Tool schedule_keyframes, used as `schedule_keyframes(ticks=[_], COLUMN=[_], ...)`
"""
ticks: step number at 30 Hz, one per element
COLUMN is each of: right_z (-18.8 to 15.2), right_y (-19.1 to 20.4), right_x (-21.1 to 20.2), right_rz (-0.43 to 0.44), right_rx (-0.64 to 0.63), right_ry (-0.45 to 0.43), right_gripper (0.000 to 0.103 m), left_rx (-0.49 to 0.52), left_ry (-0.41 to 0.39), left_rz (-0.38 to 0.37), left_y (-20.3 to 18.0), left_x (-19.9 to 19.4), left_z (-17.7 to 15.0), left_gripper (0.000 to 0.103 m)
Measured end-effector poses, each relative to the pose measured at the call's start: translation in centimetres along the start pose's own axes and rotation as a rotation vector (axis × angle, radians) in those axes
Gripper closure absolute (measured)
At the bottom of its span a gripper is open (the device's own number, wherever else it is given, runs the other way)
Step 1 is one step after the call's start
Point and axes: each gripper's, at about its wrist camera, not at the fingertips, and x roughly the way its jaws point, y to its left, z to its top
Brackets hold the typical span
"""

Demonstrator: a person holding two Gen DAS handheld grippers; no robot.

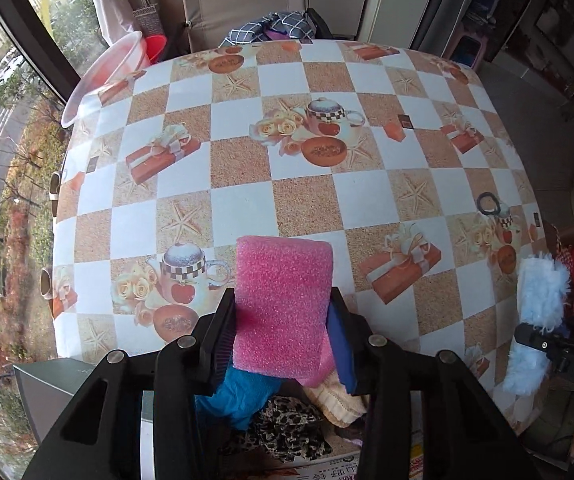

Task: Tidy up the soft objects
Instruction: 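Grasp a pink foam sponge with the left tool while the right tool grasps the blue duster, then carry the pink sponge and blue fluffy duster with both tools over the box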

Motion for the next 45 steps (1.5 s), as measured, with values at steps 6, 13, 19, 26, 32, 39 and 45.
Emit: schedule_keyframes(ticks=[6, 13, 19, 26, 32, 39, 45], right_z=[0.2, -0.6, -2.4, -4.8, -7.1, -9.8, -11.9], right_y=[4.8, 9.2, 12.0, 14.4, 15.5, 16.3, 16.8], right_x=[-0.8, -3.4, -5.4, -7.0, -7.9, -8.2, -8.2], right_rz=[0.013, 0.023, 0.021, 0.013, 0.002, -0.01, -0.012], right_rx=[-0.052, -0.118, -0.158, -0.186, -0.193, -0.192, -0.182], right_ry=[-0.038, -0.08, -0.112, -0.134, -0.146, -0.148, -0.145], right_gripper=[0.074, 0.074, 0.074, 0.074, 0.074, 0.074, 0.074], left_rx=[-0.014, -0.032, -0.048, -0.065, -0.058, -0.039, -0.033], left_ry=[-0.047, -0.111, -0.148, -0.181, -0.191, -0.198, -0.207], left_rz=[0.006, 0.016, 0.007, -0.01, -0.033, -0.046, -0.046], left_y=[0.5, 1.8, 2.9, 4.0, 4.3, 4.5, 5.2], left_x=[-3.6, -7.8, -10.7, -13.3, -14.7, -15.8, -16.5], left_z=[-1.6, -3.7, -6.1, -8.9, -11.4, -13.9, -15.9], left_gripper=[0.057, 0.057, 0.057, 0.057, 0.057, 0.057, 0.057])
